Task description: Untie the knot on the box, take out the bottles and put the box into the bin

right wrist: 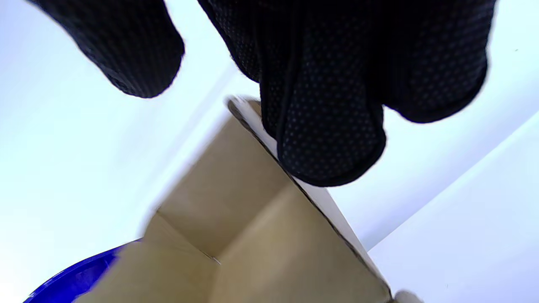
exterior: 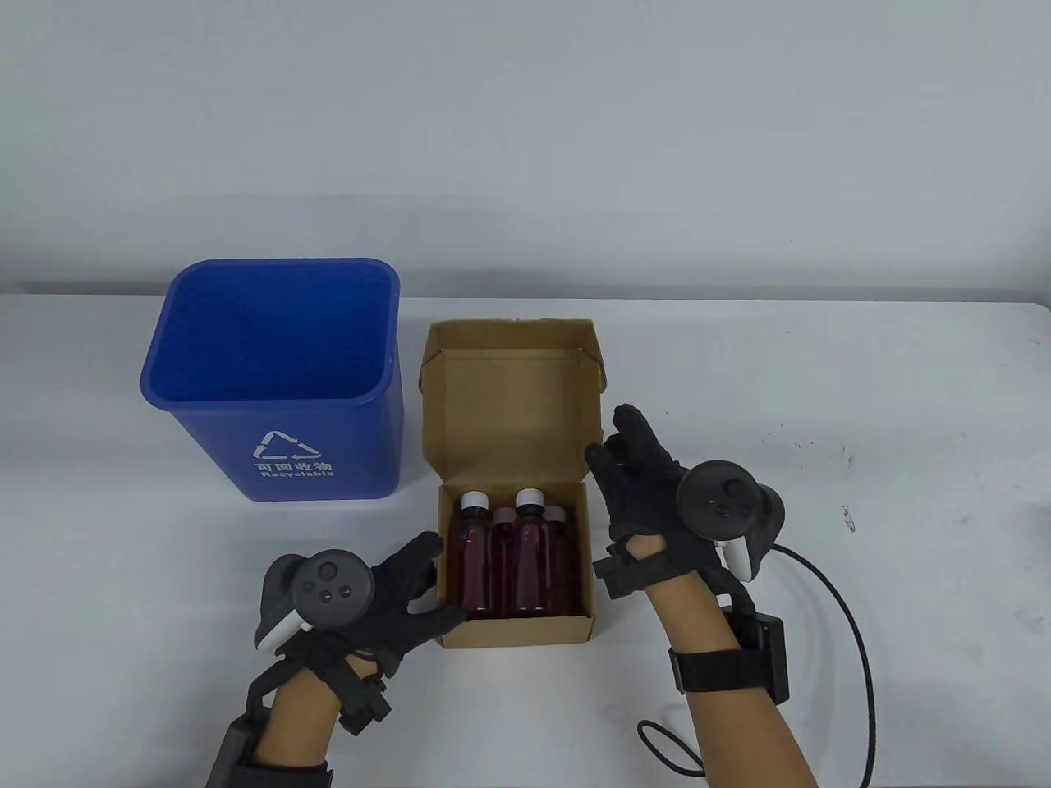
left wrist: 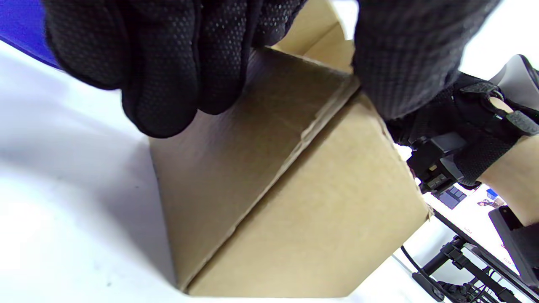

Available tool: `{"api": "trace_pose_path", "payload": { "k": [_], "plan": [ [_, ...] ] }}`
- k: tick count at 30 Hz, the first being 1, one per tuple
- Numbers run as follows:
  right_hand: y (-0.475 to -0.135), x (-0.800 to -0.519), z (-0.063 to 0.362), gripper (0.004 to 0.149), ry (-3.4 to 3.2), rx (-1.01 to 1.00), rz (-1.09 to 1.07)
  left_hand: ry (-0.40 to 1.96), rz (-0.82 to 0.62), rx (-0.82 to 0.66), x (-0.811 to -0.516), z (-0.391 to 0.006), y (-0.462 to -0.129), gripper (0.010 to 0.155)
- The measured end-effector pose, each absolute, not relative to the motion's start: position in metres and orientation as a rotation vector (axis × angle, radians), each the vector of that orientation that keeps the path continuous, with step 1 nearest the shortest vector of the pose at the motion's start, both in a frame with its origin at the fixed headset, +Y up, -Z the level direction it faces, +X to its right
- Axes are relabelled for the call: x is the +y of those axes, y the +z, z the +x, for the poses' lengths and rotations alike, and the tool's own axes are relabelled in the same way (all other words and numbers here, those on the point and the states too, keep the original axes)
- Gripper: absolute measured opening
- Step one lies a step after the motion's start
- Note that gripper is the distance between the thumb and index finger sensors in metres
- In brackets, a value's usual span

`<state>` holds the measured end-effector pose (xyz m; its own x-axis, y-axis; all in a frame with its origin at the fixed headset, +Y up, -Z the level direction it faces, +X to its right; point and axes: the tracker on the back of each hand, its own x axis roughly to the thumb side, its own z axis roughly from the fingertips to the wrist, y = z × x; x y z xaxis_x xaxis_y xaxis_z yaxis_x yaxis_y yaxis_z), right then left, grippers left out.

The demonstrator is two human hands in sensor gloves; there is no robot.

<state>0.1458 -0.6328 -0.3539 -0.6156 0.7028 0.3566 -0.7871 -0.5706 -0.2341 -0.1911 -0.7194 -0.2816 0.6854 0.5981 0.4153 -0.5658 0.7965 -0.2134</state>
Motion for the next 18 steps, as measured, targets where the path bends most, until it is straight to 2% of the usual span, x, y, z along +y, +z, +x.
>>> {"api": "trace_pose_path", "payload": {
  "k": [18],
  "plan": [
    [-0.337, -0.648, 0.143, 0.066, 2.319, -0.354, 0.339, 0.628, -0.055, -0.488, -0.718, -0.190, -0.281, 0.093]
  ]
}}
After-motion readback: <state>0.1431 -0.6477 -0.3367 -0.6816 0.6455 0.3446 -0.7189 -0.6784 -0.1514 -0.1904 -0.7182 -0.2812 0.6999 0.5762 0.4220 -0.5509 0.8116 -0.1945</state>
